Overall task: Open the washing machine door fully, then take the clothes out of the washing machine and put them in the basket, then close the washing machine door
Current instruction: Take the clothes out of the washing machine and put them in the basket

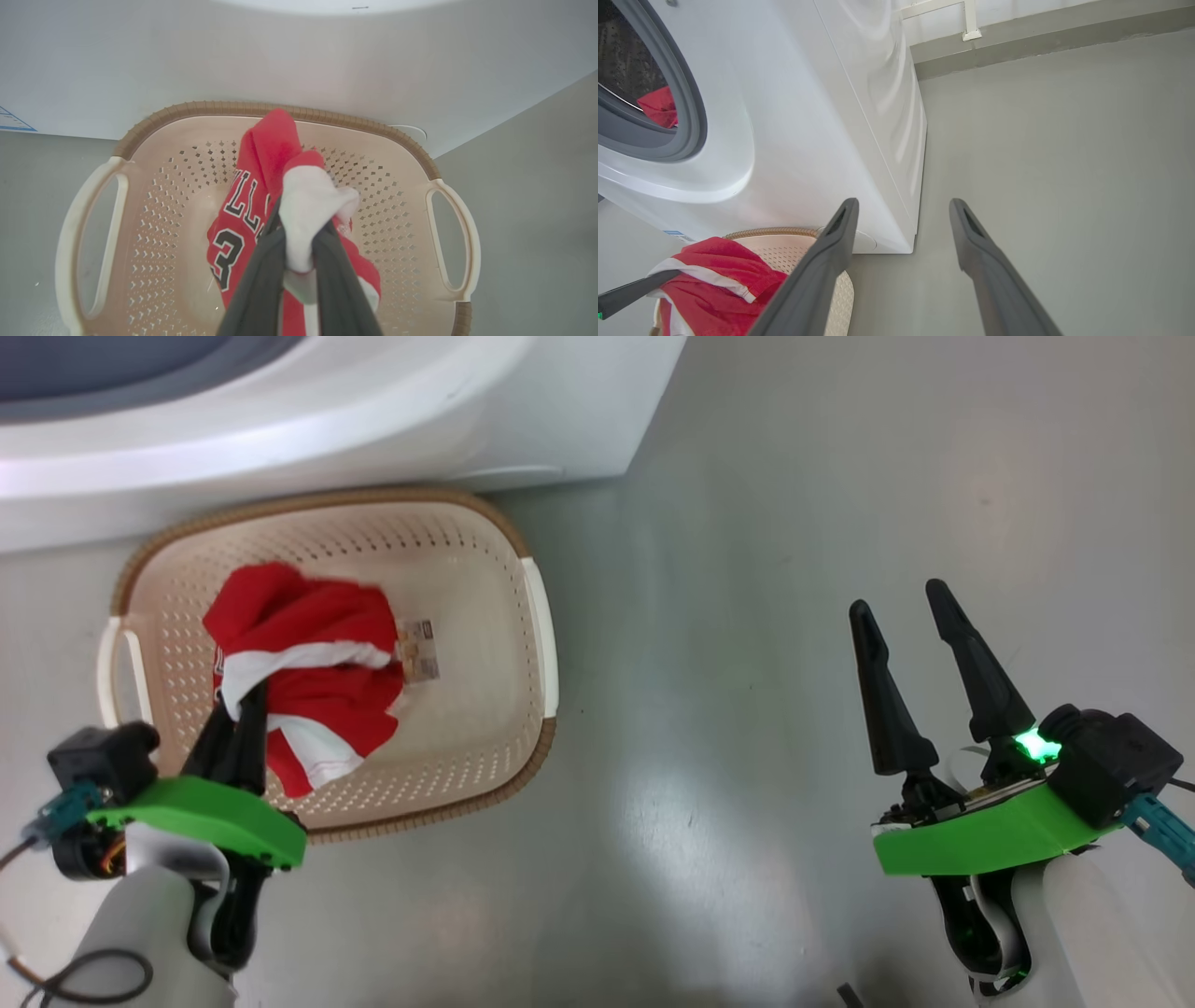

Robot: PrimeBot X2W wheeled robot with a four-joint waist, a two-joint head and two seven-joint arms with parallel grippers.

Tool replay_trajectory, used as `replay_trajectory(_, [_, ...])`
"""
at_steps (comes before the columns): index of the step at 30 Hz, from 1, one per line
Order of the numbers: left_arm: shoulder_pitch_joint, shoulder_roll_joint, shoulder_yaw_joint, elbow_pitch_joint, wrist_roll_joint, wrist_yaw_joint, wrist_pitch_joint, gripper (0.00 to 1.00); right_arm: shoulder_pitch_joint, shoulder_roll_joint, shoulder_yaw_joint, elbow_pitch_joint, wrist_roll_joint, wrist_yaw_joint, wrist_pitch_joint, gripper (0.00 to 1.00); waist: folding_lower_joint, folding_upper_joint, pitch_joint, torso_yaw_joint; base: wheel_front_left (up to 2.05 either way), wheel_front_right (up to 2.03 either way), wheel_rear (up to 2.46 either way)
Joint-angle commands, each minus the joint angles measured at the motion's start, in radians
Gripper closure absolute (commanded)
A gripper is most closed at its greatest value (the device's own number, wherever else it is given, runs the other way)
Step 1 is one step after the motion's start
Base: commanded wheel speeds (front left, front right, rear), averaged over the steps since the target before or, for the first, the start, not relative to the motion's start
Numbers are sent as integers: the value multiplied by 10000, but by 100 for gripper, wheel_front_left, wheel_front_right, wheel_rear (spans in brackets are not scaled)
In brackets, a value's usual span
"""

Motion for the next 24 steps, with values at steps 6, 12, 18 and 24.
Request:
replay_trajectory(6, [-568,530,-288,778,-392,15,-55,100,-122,13,172,-359,-227,65,-63,0,0,0,723,106,0,0,0])
replay_trajectory(12, [-944,644,-681,1156,-630,15,-55,93,-131,13,187,-427,-336,65,-63,0,0,0,954,147,0,0,0])
replay_trajectory(18, [-1190,765,-971,1474,-759,15,-55,87,-121,13,237,-462,-371,65,-63,0,0,0,1036,129,0,0,0])
replay_trajectory(24, [-1201,786,-1033,1614,-920,15,-55,29,-62,13,218,-378,-340,65,-63,0,0,0,815,115,0,0,0])
